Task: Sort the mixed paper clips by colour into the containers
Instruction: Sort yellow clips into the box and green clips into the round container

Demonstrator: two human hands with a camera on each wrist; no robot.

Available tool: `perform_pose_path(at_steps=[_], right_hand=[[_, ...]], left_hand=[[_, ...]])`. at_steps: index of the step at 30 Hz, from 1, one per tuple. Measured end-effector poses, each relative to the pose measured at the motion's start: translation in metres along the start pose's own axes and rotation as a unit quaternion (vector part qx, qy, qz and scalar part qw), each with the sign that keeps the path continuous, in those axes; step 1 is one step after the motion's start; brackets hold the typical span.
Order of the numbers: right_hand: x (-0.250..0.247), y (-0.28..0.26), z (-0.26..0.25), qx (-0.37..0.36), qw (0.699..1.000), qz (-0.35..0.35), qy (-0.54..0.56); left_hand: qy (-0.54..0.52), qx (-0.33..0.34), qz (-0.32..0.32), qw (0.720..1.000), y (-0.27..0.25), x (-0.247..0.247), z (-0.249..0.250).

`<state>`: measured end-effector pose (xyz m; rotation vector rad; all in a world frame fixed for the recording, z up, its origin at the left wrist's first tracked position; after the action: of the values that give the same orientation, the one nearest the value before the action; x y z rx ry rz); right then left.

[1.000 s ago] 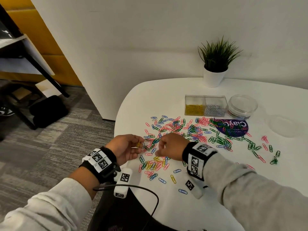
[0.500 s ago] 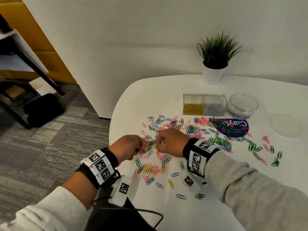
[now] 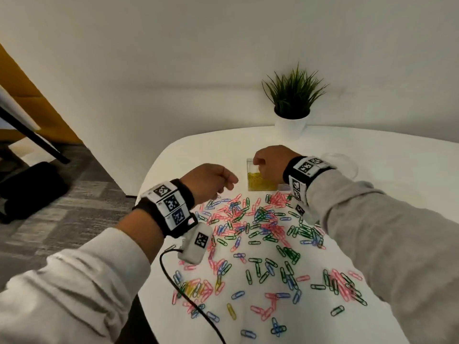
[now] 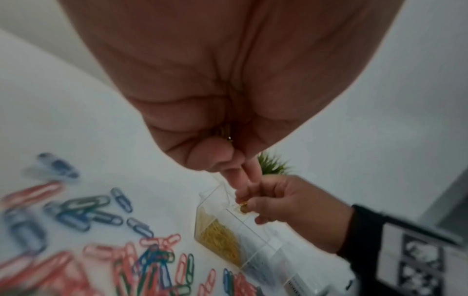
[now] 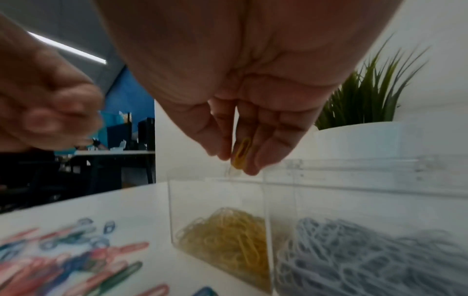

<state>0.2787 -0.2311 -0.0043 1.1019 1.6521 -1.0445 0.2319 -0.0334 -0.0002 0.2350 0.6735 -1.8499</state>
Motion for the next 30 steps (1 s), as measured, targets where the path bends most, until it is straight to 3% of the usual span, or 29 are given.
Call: perform_pose_path(at_steps=[7, 12, 15, 17, 20, 23, 27, 30], right_hand=[[-0.021, -0.076, 0.021, 0.004, 0.987, 0.106, 0.125], [0.01, -0.152, 0.039, -0.002, 0.991, 0.055, 0.124], [0.025, -0.189, 0.043, 0.011, 0.991, 0.038, 0.129], [0.033, -0.204, 0.039, 0.001, 0.992, 0.045, 0.122], [0.043, -0.215, 0.017, -0.021, 0.992, 0.038, 0.118], [0.062, -0.221, -0.024, -0.086, 0.992, -0.017, 0.095], [0.093, -0.217, -0.064, -0.127, 0.986, -0.098, 0.047], [0.108, -0.207, -0.084, -0.135, 0.984, -0.116, 0.024]], left_hand=[[0.087, 0.079, 0.011, 0.993, 0.045, 0.023, 0.044], [0.235, 0.135, -0.025, 0.962, 0.051, 0.047, 0.077], [0.28, 0.153, -0.001, 0.948, 0.04, 0.039, 0.079], [0.262, 0.151, 0.022, 0.953, 0.024, 0.027, 0.069], [0.226, 0.123, 0.002, 0.966, -0.019, 0.016, 0.043], [0.329, 0.079, -0.04, 0.94, -0.069, 0.016, 0.002], [0.336, 0.003, -0.069, 0.939, -0.113, 0.019, -0.063], [0.431, 0.004, -0.059, 0.9, -0.13, 0.018, -0.092]])
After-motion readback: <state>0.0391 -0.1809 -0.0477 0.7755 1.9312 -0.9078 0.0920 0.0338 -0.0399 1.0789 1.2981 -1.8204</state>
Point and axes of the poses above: each hand's wrist, its own y-axis towards the middle knuckle, its own x-axis out of the palm, z = x × y, the point moved 3 cm from there along y, towards the middle knuckle, and after that the axes turned 2 degrees about y, right-handed, at the moved point
